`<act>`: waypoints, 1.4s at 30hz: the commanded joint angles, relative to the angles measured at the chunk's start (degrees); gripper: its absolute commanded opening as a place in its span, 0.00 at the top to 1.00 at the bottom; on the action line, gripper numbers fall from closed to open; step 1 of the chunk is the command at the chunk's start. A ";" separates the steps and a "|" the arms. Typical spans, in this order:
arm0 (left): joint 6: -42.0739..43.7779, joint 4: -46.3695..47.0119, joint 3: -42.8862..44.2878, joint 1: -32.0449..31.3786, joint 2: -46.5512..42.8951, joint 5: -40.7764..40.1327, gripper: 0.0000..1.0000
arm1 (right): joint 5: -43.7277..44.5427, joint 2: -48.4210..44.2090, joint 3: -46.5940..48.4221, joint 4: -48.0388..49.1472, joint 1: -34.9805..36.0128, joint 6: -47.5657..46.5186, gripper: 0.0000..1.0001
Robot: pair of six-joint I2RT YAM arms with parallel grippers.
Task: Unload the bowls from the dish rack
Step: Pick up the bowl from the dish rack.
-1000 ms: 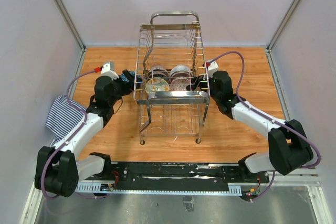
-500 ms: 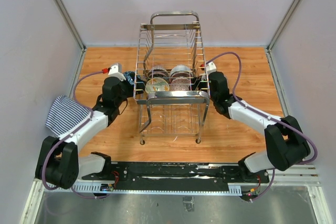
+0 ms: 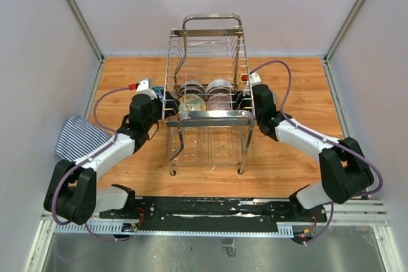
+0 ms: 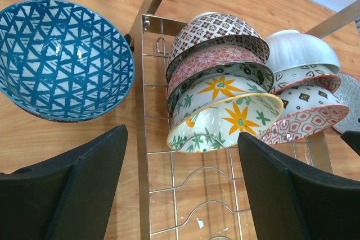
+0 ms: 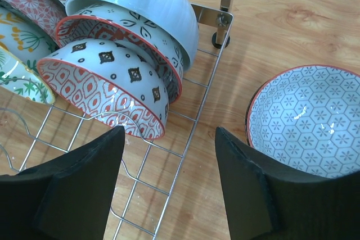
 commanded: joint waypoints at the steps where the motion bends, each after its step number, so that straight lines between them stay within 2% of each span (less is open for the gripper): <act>1: 0.41 2.15 1.10 -0.80 1.07 -1.79 0.17 | 0.97 1.54 2.95 -0.93 1.41 0.54 0.35; 7: 0.75 2.63 1.32 -1.63 2.33 -2.28 0.20 | 1.13 2.88 4.37 -1.89 2.07 0.08 0.41; 14: 1.55 3.67 1.06 -2.78 3.29 -3.68 0.22 | 3.08 4.15 5.73 -3.25 3.10 -0.84 0.42; 24: 4.07 7.37 0.23 -5.25 5.71 -7.81 0.29 | 4.18 4.81 6.56 -3.67 4.07 -1.12 0.43; 31: 5.66 9.98 0.02 -6.14 8.27 -9.13 0.43 | 4.53 4.84 6.57 -3.67 4.17 -1.25 0.43; 42: 7.84 13.82 -0.67 -7.46 10.69 -11.17 0.51 | 4.65 4.56 6.66 -3.71 4.14 -0.94 0.43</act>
